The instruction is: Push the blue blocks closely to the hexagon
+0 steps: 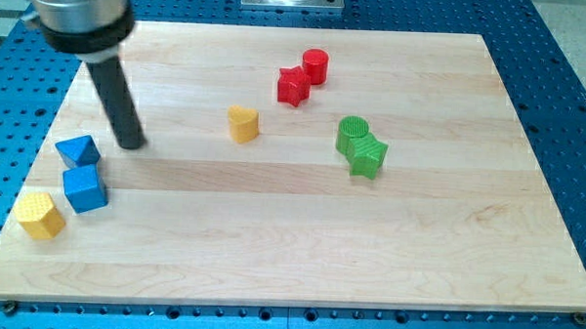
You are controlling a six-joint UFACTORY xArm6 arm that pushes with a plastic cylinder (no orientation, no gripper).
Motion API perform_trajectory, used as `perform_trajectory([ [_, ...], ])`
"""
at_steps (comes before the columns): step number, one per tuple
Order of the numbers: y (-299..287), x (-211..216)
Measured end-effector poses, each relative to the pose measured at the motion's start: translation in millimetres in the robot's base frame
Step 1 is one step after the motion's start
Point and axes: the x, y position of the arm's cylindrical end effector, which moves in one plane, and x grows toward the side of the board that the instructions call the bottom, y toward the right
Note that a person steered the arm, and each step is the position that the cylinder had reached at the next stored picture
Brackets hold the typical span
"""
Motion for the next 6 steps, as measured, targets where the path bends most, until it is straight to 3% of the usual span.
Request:
perform_trajectory([
  [1, -25.3, 50.5],
  [2, -18.6, 72.3],
  [3, -14.6, 25.1],
  [4, 32.7, 34.1],
  [6, 19.3, 72.7],
])
